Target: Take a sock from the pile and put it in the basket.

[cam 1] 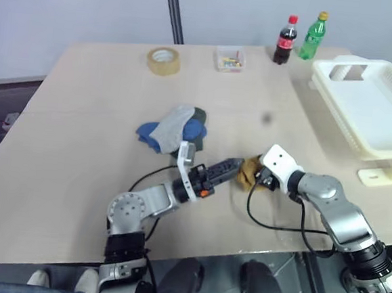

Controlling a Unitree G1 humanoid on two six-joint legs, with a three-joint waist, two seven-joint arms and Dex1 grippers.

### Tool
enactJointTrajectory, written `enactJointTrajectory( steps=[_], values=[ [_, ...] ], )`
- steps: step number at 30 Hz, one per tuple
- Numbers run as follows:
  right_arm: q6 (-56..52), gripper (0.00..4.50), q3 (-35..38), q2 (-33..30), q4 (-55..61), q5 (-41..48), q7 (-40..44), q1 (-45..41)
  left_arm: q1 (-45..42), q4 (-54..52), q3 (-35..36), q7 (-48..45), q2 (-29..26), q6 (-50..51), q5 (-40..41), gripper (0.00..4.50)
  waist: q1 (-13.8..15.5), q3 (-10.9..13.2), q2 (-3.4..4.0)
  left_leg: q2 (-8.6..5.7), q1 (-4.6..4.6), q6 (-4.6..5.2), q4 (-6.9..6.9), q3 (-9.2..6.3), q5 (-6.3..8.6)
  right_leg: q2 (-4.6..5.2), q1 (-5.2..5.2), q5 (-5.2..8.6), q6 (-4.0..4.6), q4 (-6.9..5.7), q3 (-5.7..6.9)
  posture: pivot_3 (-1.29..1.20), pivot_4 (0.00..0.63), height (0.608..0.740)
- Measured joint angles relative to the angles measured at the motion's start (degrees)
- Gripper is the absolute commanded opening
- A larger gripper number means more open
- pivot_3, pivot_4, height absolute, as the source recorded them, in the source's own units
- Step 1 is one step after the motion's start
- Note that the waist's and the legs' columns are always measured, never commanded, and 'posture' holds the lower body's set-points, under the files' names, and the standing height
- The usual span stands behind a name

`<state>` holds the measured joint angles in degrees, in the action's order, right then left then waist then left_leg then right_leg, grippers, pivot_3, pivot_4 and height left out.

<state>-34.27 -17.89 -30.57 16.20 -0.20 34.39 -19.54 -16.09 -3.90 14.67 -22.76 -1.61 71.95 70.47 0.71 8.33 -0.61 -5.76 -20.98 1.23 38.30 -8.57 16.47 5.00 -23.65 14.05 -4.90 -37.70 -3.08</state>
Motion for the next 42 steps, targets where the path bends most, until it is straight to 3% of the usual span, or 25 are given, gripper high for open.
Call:
enactJointTrajectory(
  steps=[5,15,21,29,39,40,42],
  values=[
    [-0.6,2.79,1.8,0.3,0.0,0.7,-0.2,0.1,0.3,0.7,-2.9,-0.2,0.9,-3.7,-3.1,3.69,0.0,0.0,0.0,0.0,0.0,0.0,-0.01,0.01,0.0,0.0,0.0,0.0,0.0,0.01,0.0,0.0,0.15,0.74],
    [-8.7,2.79,18.2,-2.3,7.8,12.6,2.7,1.3,-3.3,2.9,-3.9,-3.1,1.6,-8.5,-4.7,3.69,0.1,0.1,-0.06,0.0,-0.13,0.02,-0.05,-0.07,0.01,0.01,-0.02,0.0,0.0,0.16,0.06,0.0,0.15,0.74],
    [-11.8,2.79,23.7,-3.7,7.7,17.9,3.4,2.5,-5.7,7.2,-5.9,-5.9,1.8,-9.7,-6.7,3.69,0.1,0.1,-0.07,-0.01,-0.14,0.02,-0.07,-0.06,0.01,0.01,-0.03,0.0,0.0,0.16,0.06,0.0,0.15,0.74],
    [-11.4,2.79,24.1,-8.4,9.4,21.2,7.0,7.1,-11.2,17.0,-9.0,-9.1,4.9,-14.2,-12.8,3.69,0.1,0.2,-0.13,-0.01,-0.22,0.05,-0.08,-0.08,0.03,0.01,-0.06,0.0,-0.01,0.28,0.08,0.0,0.15,0.74],
    [-13.5,2.79,22.0,-5.1,12.1,24.9,4.1,7.1,-14.1,25.2,-8.1,-13.1,7.0,-18.0,-16.5,3.69,0.1,0.2,-0.16,-0.01,-0.21,0.05,-0.08,-0.11,0.03,0.03,-0.05,-0.01,-0.02,0.28,0.1,0.0,0.15,0.74],
    [-13.9,3.29,21.2,-4.6,12.1,24.8,3.4,6.7,-14.1,25.4,-7.9,-13.4,7.1,-18.0,-16.5,3.81,0.1,0.2,-0.15,0.0,-0.21,0.05,-0.07,-0.11,0.03,0.02,-0.06,-0.01,-0.02,0.27,0.09,0.0,0.15,0.74],
    [-14.3,3.89,19.3,-4.1,12.0,24.3,2.1,6.3,-14.2,25.6,-7.5,-13.7,7.6,-18.1,-16.5,3.81,0.2,0.2,-0.16,-0.01,-0.22,0.05,-0.07,-0.14,0.03,0.02,-0.06,-0.01,-0.03,0.27,0.12,0.0,0.15,0.74]
  ],
)
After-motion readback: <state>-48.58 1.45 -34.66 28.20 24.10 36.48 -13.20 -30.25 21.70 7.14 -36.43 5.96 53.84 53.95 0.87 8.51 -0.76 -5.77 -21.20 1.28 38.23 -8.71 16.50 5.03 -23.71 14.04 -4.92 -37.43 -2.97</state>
